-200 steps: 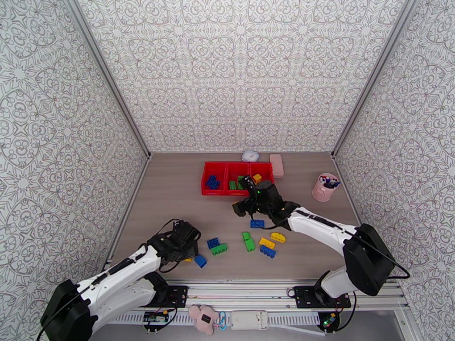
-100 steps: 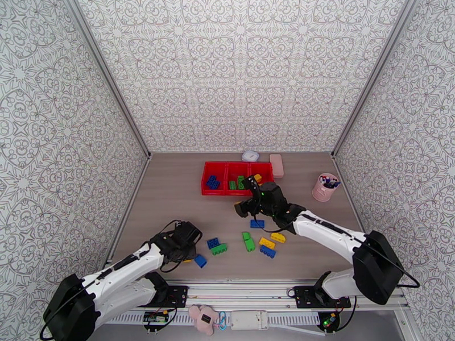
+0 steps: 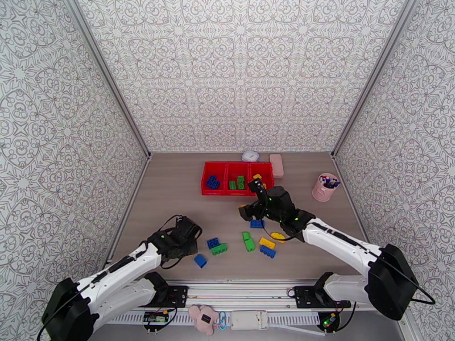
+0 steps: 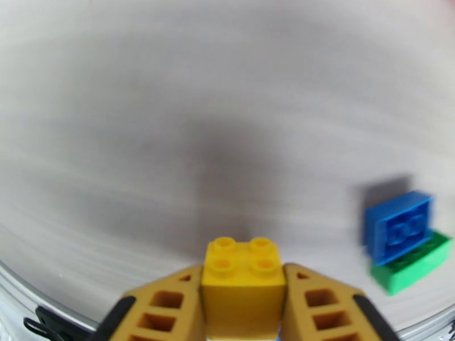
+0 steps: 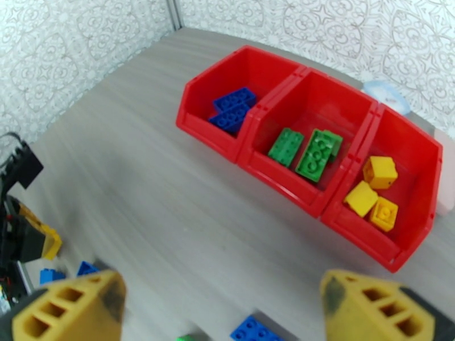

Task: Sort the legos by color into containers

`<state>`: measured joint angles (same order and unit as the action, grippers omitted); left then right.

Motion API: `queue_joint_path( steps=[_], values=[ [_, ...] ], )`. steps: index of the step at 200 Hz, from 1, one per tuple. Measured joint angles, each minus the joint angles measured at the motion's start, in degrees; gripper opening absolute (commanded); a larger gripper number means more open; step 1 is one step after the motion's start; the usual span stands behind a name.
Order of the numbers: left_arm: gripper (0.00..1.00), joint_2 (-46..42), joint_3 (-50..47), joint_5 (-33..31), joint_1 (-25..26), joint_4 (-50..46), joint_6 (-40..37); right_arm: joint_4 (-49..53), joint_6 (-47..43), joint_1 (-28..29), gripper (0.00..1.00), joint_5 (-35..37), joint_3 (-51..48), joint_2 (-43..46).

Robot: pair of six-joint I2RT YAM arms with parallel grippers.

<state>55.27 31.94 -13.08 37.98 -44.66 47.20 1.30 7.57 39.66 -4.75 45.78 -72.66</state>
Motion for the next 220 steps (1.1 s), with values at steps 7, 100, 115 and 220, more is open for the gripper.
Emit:
queue_joint_path(
  steps=[7, 100, 115, 220],
  values=[
    [0.25, -0.68, 0.66, -0.26, 0.00, 1.05, -0.74, -0.02, 0.17, 0.00, 0.94, -0.02, -0.59, 1.01],
    [0.21, 13.18, 11.85, 3.65, 0.02, 29.35, -9.22, -1.79, 2.75, 0.00, 0.94, 4.48, -7.63, 11.85],
    [0.21, 17.84, 14.99, 5.03, 0.11, 33.86, -10.56, -2.19, 3.21, 0.00, 0.94, 6.67, -9.09, 14.10],
    [0.20, 51.47, 47.12, 10.78, 0.87, 45.13, -18.91, -0.15, 3.65, -0.39, 0.94, 16.15, -12.44, 20.06]
  ],
)
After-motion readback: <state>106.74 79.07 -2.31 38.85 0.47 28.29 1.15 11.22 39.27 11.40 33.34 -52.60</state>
